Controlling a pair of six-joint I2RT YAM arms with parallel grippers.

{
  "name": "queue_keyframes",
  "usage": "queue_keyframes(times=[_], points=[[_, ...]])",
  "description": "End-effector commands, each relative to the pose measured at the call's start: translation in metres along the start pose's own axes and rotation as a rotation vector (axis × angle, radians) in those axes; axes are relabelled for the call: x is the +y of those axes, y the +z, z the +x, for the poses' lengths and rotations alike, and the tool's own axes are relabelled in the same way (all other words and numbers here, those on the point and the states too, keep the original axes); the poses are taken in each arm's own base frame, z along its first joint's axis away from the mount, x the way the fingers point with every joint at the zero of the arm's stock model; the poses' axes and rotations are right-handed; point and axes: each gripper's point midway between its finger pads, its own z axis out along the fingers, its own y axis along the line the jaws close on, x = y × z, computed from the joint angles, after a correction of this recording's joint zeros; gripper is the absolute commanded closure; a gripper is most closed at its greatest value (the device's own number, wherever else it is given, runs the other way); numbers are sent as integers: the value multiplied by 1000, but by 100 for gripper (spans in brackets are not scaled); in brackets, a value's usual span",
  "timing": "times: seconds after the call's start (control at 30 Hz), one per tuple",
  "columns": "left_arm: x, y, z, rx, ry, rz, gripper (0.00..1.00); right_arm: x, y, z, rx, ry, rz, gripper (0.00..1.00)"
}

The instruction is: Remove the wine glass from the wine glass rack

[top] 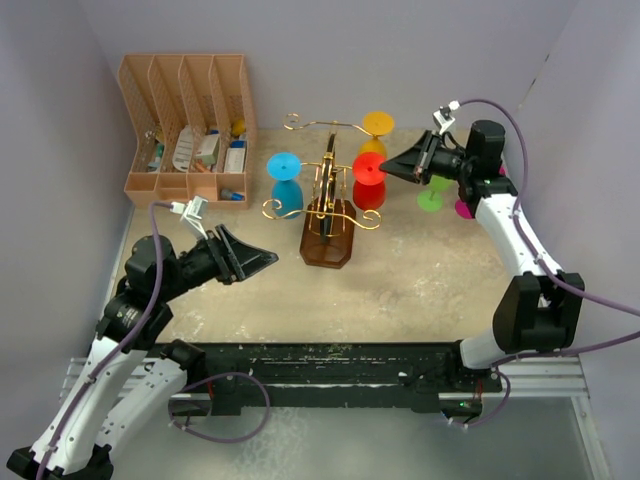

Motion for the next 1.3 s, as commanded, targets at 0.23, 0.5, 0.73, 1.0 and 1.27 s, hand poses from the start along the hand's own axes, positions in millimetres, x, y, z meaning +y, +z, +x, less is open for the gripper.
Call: queue_keyframes(times=[0.23, 0.5, 0.73, 1.0, 1.27], points=[[-11, -1, -6, -25, 12, 40, 33, 58, 10, -28, -45, -90, -193, 100], [-13, -4, -9, -38, 15, 36, 33, 94, 10, -42, -70, -107, -298, 100], [-14, -4, -12, -49, 7, 35, 33, 144, -4, -50, -71, -143, -400, 100], [-30, -1, -24, -76, -36, 77, 33, 219, -38, -30, -85, -399, -407, 100], [-57, -3, -40, -104, -74, 135, 33, 256, -67, 1, -262, -880, -106, 100]])
